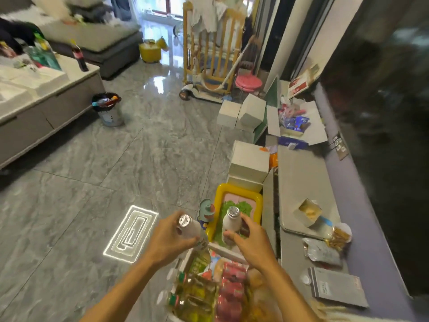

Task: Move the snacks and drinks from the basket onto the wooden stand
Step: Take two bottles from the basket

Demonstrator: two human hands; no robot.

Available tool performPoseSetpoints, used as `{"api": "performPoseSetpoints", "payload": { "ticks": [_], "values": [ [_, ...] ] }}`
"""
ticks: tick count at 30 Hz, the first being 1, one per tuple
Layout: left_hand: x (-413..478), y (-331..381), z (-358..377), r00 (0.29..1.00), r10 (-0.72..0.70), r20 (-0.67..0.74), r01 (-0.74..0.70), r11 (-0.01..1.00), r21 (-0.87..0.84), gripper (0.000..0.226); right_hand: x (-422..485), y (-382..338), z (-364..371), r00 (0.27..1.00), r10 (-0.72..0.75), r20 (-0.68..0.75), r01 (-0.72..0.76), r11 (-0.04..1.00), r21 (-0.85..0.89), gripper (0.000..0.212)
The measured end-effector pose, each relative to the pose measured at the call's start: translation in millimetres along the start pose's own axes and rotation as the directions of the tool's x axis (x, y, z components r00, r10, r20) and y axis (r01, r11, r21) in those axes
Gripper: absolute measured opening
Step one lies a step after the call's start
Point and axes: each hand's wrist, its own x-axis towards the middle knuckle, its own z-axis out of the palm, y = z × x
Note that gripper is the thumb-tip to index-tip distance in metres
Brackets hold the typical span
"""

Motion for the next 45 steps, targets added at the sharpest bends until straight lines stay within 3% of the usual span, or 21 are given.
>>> {"api": "performPoseSetpoints", "payload": {
  "ticks": [7,12,16,21,31,37,41,45],
  "values": [
    [-15.6,179.8,-68.0,0.930,0.357,0.084,-0.358,0.934,0.001,0.043,-95.3,-146.0,-103.3,0.952,-0.054,-0.302,0.070,0.997,0.040,0.046],
    [-48.1,292.0,-92.4,0.797,0.564,0.215,-0.561,0.824,-0.083,0.049,-180.2,-215.1,-149.5,0.851,-0.074,-0.519,0.055,0.997,-0.052,0.053],
    [-79.7,352.8,-90.3,0.673,0.652,0.349,-0.640,0.750,-0.168,0.046,-265.8,-245.3,-171.4,0.707,-0.051,-0.705,-0.005,0.997,-0.078,0.054],
    [-156.1,411.1,-54.3,0.451,0.757,0.473,-0.749,0.609,-0.262,0.041,-392.5,-253.9,-172.8,0.472,-0.001,-0.882,-0.116,0.991,-0.063,0.057],
    [-402.2,446.2,52.8,0.055,0.761,0.646,-0.685,0.500,-0.530,0.055,-684.5,-215.5,-113.8,0.004,0.159,-0.987,-0.326,0.934,0.149,0.058],
    [-579.7,425.1,96.4,-0.139,0.703,0.698,-0.610,0.494,-0.619,0.058,-861.8,-193.4,-46.1,-0.201,0.247,-0.948,-0.372,0.876,0.308,0.057],
    [-690.2,399.5,114.0,-0.206,0.666,0.717,-0.568,0.515,-0.642,0.050,-968.3,-175.8,-4.2,-0.300,0.273,-0.914,-0.377,0.846,0.377,0.057],
    [-771.5,374.8,135.8,-0.222,0.662,0.716,-0.561,0.514,-0.649,0.051,-1045.1,-153.4,24.6,-0.350,0.321,-0.880,-0.379,0.810,0.446,0.048]
  ]
}}
